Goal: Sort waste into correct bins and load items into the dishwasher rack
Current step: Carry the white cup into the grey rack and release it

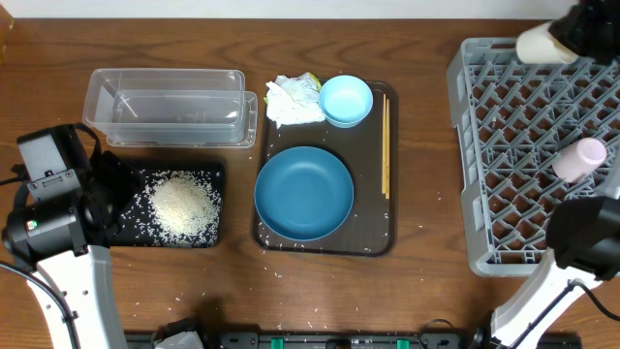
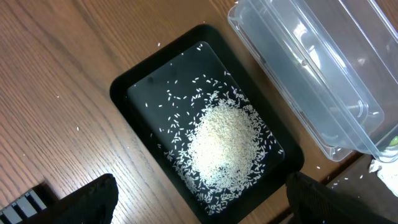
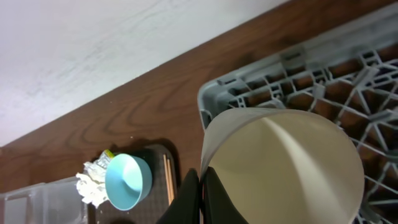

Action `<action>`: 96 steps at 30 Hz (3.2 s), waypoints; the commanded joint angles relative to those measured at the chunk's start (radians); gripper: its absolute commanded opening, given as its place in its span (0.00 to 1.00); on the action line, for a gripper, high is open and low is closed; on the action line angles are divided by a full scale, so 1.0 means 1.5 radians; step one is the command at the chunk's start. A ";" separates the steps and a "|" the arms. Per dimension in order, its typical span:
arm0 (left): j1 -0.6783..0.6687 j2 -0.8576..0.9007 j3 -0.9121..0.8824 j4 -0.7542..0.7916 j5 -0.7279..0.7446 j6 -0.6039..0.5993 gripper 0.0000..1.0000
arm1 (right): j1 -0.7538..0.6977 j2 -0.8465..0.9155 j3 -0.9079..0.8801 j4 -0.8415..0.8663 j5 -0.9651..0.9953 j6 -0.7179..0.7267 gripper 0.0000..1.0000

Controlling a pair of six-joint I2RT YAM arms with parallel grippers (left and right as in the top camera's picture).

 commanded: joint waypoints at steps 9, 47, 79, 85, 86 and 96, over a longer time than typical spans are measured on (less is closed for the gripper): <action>0.003 0.003 0.006 0.000 -0.004 -0.001 0.89 | -0.050 0.022 -0.005 0.010 -0.054 -0.032 0.01; 0.003 0.003 0.006 0.000 -0.004 -0.001 0.89 | -0.243 0.049 -0.500 0.636 -0.573 0.119 0.01; 0.003 0.003 0.006 0.000 -0.004 -0.001 0.89 | -0.297 0.036 -0.449 0.360 -0.189 0.024 0.08; 0.003 0.003 0.006 0.000 -0.004 -0.001 0.89 | -0.317 -0.028 -0.443 0.348 -0.183 0.023 0.13; 0.003 0.003 0.006 0.000 -0.004 -0.001 0.89 | -0.317 -0.041 -0.443 0.348 -0.182 0.023 0.15; 0.003 0.003 0.006 0.000 -0.004 -0.001 0.89 | -0.273 -0.144 -0.443 0.364 -0.166 0.032 0.40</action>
